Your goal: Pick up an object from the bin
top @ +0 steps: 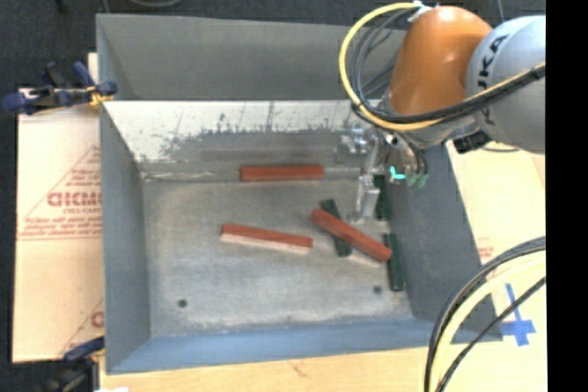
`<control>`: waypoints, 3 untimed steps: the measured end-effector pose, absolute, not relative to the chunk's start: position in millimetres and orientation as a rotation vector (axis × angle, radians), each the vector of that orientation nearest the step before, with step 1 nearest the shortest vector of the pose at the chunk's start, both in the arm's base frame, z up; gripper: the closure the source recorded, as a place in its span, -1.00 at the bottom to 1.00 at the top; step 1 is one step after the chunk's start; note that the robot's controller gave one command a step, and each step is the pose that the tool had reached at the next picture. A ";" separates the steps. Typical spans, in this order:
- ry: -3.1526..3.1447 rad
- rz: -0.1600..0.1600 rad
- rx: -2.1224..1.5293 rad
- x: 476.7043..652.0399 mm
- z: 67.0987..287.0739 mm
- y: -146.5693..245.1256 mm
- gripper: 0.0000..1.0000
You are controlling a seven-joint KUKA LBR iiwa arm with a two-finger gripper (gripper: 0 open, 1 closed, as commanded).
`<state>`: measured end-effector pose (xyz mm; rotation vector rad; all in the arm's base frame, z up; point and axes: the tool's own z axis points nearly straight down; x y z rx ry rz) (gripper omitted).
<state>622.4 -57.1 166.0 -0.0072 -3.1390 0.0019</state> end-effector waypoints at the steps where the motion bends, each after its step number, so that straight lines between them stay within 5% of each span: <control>1: -3.144 0.001 -0.040 566.6 71.4 -57.2 -1.00; 2: -3.148 0.003 -0.037 569.8 77.3 -57.8 1.00; 3: -3.148 -0.005 -0.388 523.6 77.6 -60.8 1.00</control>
Offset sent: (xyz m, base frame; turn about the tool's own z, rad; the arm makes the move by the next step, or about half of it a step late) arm -0.0553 0.0007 -0.0926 0.0214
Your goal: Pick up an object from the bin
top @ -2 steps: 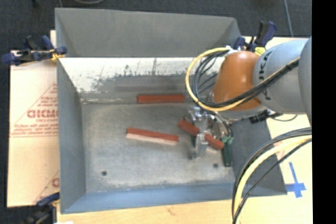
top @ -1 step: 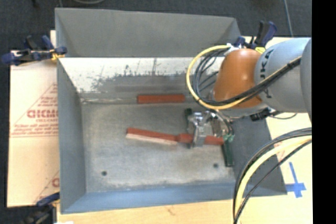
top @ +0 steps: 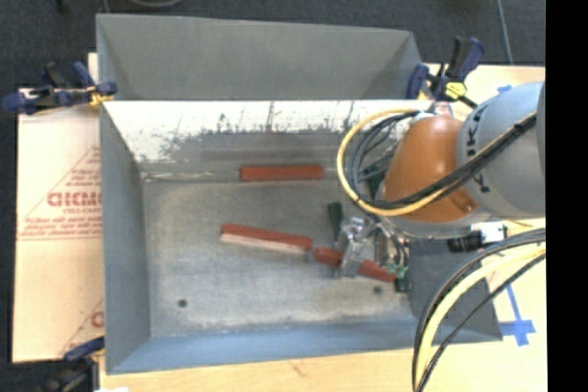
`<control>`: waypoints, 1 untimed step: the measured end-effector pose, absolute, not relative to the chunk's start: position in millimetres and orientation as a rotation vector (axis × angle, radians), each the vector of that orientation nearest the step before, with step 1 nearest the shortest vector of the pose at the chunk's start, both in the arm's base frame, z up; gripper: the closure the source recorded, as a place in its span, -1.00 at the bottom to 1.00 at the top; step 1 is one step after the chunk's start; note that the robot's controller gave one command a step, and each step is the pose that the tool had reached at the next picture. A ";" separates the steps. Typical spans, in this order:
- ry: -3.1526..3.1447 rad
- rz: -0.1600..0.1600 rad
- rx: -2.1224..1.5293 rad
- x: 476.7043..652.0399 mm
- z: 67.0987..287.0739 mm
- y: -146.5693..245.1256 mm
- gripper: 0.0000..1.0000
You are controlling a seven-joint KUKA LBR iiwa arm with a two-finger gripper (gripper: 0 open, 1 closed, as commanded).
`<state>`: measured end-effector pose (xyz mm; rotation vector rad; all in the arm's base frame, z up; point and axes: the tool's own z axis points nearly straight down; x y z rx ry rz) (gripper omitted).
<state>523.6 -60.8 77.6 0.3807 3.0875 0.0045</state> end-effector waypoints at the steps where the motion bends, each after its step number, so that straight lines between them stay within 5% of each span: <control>1: 3.096 -0.005 -0.481 497.5 73.5 -127.3 1.00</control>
Offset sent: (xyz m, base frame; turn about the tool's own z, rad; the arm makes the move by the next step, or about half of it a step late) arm -0.0283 -0.0645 -0.0061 -0.5552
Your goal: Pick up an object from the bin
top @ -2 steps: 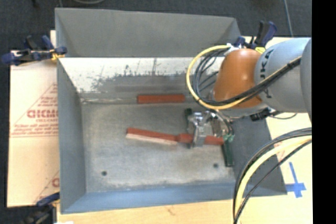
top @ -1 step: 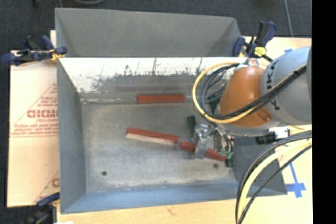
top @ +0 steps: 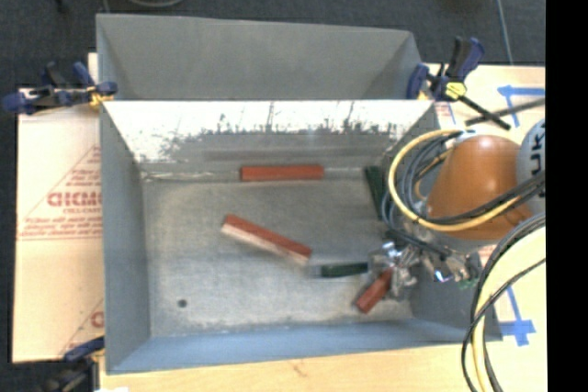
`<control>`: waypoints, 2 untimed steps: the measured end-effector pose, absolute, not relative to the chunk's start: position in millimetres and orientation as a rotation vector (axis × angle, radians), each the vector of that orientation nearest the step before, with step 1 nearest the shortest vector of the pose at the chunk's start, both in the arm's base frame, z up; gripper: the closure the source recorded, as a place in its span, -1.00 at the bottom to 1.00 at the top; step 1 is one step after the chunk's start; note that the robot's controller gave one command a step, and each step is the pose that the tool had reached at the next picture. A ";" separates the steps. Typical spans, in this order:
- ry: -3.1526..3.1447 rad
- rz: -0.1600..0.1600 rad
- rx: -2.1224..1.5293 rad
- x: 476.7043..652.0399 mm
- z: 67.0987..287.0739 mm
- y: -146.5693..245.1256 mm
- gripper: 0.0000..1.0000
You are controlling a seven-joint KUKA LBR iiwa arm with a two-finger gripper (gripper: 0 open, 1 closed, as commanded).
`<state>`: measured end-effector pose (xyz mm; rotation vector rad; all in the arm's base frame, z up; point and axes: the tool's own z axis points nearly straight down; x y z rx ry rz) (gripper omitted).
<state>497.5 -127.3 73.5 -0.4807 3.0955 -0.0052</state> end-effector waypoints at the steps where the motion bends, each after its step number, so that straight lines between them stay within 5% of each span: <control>1: 3.097 -0.003 -0.482 497.2 72.8 -125.8 -1.00; 2: 3.097 -0.002 -0.483 497.2 72.7 -125.3 1.00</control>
Offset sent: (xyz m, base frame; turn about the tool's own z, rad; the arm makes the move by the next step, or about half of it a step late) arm 0.0000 0.0000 0.0000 0.0000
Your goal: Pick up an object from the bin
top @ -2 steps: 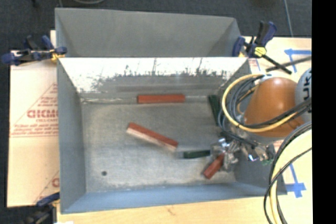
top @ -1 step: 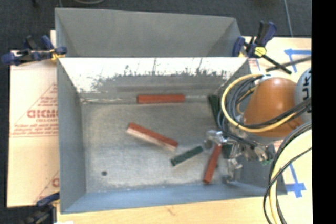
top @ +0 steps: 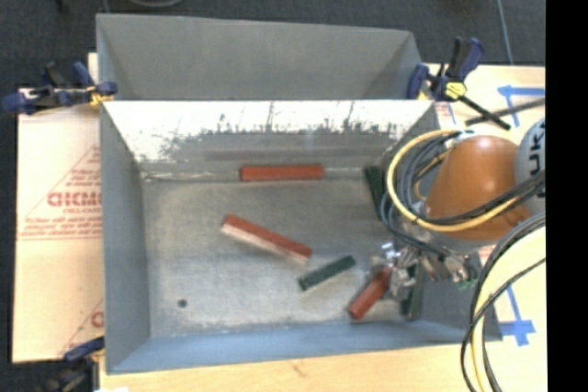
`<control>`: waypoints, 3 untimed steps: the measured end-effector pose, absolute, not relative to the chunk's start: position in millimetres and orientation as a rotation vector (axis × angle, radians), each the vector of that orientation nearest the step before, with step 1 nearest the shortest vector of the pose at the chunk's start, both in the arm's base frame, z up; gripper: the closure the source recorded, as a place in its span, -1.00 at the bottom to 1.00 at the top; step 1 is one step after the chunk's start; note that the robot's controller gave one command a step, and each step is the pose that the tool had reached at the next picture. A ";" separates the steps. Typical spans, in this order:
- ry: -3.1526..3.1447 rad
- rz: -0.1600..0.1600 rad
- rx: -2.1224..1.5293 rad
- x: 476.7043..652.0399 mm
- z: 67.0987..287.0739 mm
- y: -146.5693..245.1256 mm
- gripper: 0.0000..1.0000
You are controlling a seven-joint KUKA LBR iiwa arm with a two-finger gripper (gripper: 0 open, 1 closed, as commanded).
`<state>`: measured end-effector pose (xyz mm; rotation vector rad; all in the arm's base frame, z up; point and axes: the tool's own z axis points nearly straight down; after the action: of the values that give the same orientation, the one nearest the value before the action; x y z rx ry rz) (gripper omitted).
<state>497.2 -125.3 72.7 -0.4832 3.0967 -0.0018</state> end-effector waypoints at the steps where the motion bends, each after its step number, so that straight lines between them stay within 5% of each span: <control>1: 3.097 -0.002 -0.483 497.2 72.6 -125.4 -1.00; 2: 3.037 0.001 -0.796 499.5 70.3 -70.5 -1.00; 3: 3.037 0.000 -0.793 499.7 70.8 -71.4 1.00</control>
Offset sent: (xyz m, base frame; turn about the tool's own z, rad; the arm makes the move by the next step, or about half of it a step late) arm 0.0000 0.0000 0.0000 0.0000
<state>499.7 -71.4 70.8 -0.7932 3.0365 -0.0005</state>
